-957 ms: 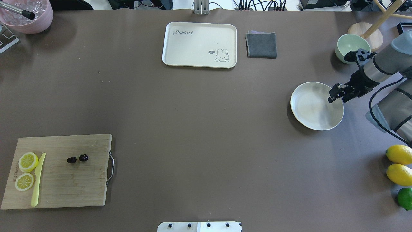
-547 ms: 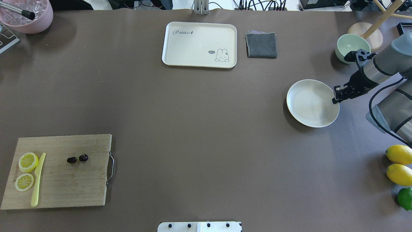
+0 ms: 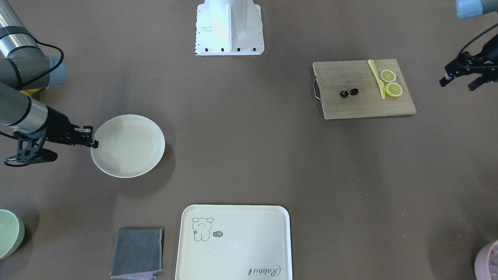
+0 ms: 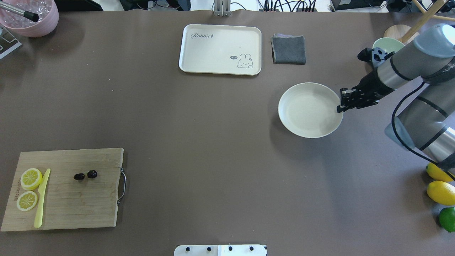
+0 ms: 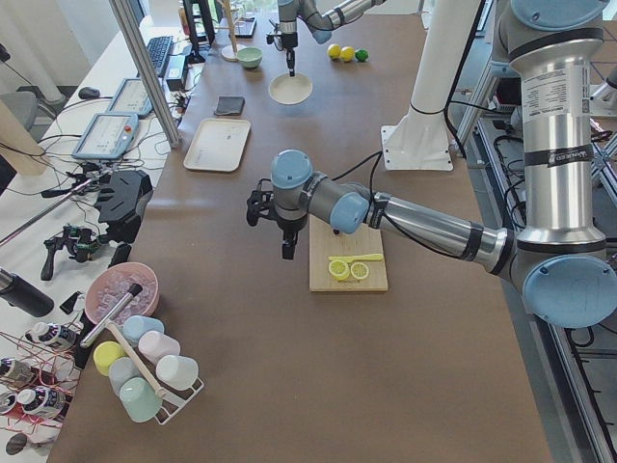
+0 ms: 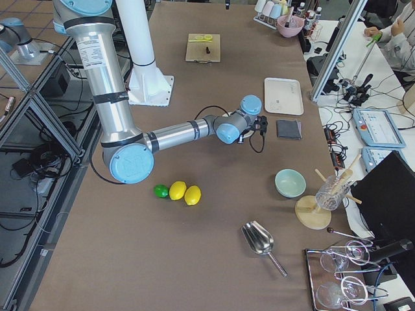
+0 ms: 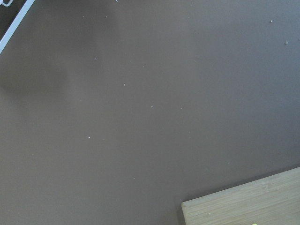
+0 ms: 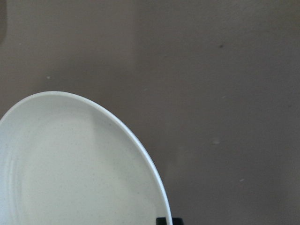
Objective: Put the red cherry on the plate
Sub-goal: 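Slide the plate to table center with right gripper while left arm reaches out, then close the left gripper on the dark cherries while the right holds the plate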
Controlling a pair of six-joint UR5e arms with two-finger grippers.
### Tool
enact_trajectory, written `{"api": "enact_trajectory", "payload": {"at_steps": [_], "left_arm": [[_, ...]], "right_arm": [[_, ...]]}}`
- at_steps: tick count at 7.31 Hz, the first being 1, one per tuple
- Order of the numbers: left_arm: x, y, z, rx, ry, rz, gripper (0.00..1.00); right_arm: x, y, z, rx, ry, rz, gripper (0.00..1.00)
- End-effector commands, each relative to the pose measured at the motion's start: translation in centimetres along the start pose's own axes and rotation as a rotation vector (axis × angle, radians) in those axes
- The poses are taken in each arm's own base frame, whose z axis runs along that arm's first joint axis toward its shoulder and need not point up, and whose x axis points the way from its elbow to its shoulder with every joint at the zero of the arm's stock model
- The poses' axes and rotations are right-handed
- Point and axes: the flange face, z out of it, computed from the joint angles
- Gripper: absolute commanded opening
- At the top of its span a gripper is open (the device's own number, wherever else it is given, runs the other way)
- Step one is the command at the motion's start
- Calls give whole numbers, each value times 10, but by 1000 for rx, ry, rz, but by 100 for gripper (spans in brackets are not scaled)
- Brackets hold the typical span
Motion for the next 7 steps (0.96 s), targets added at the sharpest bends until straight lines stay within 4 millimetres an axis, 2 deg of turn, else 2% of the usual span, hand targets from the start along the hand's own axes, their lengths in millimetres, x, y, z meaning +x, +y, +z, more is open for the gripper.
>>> {"api": "enact_trajectory", "payload": {"at_steps": [1, 2, 4, 5, 6, 7], "left_arm": [[66, 49, 44, -8, 9, -49, 98], [92, 64, 75, 6, -30, -20, 98], [126, 91, 110, -12, -26, 95, 93], [141, 100, 122, -27, -23, 132, 88], [150, 107, 132, -18, -37, 160, 82], [159, 111, 144, -8, -51, 183, 81]], "right_arm": [[-104, 64, 30, -7, -50, 64, 0], [-132, 84, 52, -4, -48, 85, 0], [-171, 119, 79, -9, -59, 88, 0], [-177, 133, 95, -4, -45, 82, 0], [-180, 137, 98, 10, -43, 75, 0], [-184, 143, 104, 1, -41, 68, 0]]}}
